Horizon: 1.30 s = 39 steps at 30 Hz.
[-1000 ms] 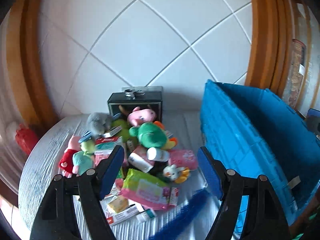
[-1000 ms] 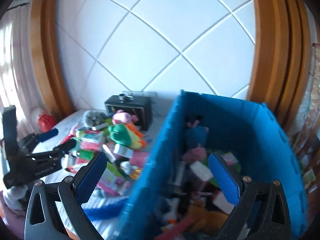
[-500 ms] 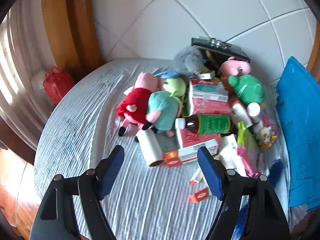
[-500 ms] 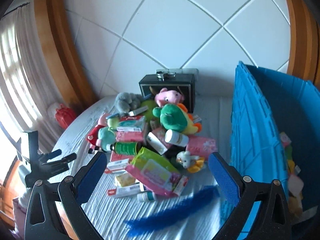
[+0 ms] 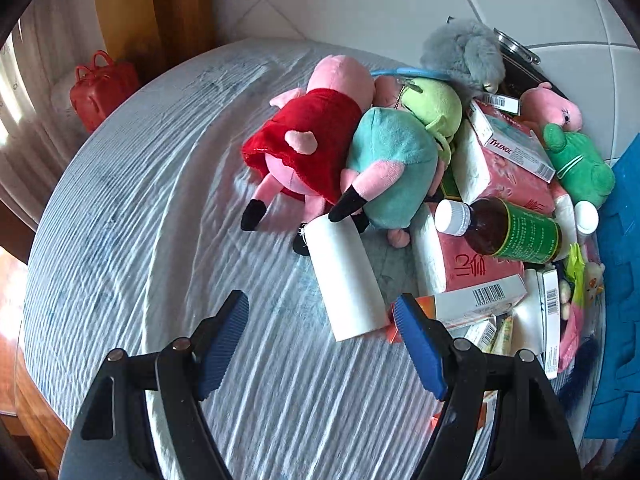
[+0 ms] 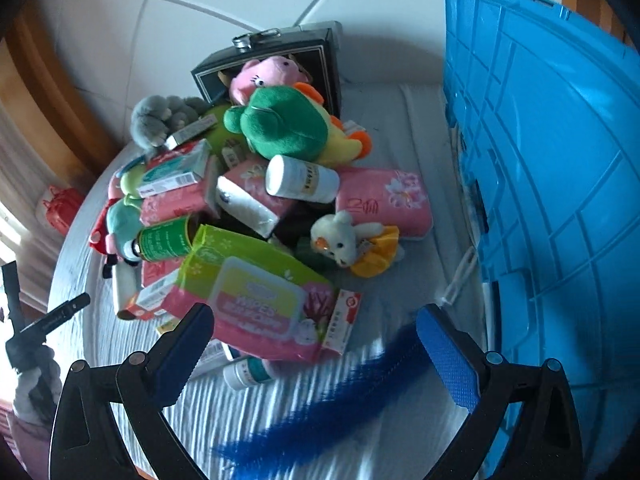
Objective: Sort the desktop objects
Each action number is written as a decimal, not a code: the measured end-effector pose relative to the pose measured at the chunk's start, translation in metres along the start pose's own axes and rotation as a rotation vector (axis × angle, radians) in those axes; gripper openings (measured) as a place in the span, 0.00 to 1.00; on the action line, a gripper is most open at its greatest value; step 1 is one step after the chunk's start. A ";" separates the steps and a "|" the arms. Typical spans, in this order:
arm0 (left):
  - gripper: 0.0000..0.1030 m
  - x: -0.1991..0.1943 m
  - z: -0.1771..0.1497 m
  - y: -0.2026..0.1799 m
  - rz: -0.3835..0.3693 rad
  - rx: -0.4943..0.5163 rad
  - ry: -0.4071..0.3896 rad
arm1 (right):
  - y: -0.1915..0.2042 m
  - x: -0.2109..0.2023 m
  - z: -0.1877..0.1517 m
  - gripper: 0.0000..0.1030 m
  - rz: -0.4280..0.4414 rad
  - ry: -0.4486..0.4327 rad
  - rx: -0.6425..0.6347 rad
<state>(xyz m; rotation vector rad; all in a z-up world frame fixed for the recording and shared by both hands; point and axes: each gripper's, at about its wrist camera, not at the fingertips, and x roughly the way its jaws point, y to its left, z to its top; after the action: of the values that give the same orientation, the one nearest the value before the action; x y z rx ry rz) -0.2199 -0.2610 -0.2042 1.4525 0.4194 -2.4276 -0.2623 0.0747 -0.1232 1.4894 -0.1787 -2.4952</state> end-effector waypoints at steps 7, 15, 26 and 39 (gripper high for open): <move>0.73 0.047 0.018 -0.008 0.009 -0.004 0.063 | -0.018 0.038 0.017 1.00 -0.030 0.045 0.044; 0.73 0.082 0.018 -0.017 0.007 0.028 0.097 | -0.027 0.091 0.035 1.00 -0.004 0.067 0.123; 0.51 0.093 0.012 -0.022 0.011 0.032 0.119 | -0.015 0.130 0.045 0.51 -0.012 0.082 0.121; 0.44 0.004 -0.008 -0.007 -0.017 0.030 -0.066 | 0.018 0.048 0.036 0.39 0.012 -0.102 0.018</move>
<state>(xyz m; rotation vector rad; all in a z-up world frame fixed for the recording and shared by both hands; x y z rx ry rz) -0.2184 -0.2514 -0.2109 1.3821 0.3831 -2.4973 -0.3136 0.0445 -0.1433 1.3641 -0.2268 -2.5683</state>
